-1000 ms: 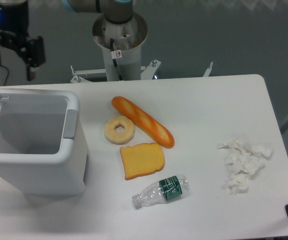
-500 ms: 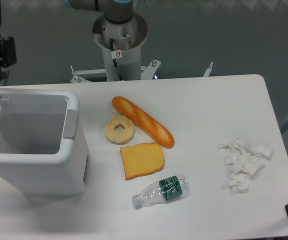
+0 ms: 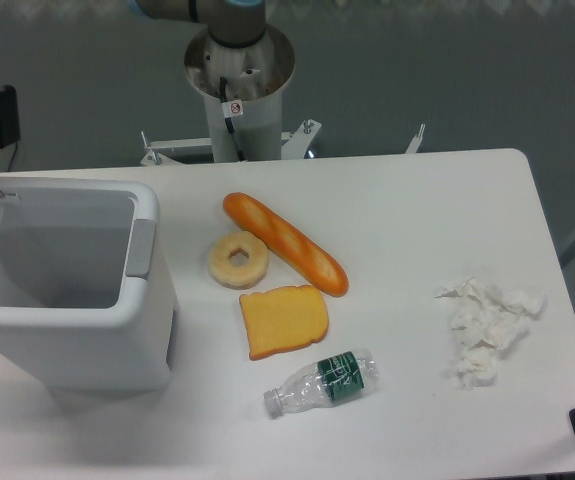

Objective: Close the trash can
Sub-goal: 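Position the gripper behind the raised lid of the trash can, then push the lid forward and down onto the trash can opening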

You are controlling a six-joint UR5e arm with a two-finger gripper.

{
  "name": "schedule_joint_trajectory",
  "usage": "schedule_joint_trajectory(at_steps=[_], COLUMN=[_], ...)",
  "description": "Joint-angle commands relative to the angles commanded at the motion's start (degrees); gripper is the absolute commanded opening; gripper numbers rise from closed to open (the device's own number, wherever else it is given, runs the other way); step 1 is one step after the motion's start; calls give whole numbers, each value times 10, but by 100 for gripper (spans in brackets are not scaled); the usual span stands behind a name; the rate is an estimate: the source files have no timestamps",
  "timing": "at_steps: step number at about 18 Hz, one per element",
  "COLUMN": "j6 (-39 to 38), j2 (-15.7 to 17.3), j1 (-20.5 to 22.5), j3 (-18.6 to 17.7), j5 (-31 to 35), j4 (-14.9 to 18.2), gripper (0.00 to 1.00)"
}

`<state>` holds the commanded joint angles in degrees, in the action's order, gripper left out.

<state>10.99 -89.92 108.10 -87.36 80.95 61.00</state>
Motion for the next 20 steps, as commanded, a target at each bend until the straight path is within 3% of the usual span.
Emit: schedule_joint_trajectory(at_steps=[13, 20], j6=[5, 8], j2=[11, -26], j1=[86, 113], j3=[-3, -6], j5=[-3, 5], j4=[0, -1], gripper=[100, 100])
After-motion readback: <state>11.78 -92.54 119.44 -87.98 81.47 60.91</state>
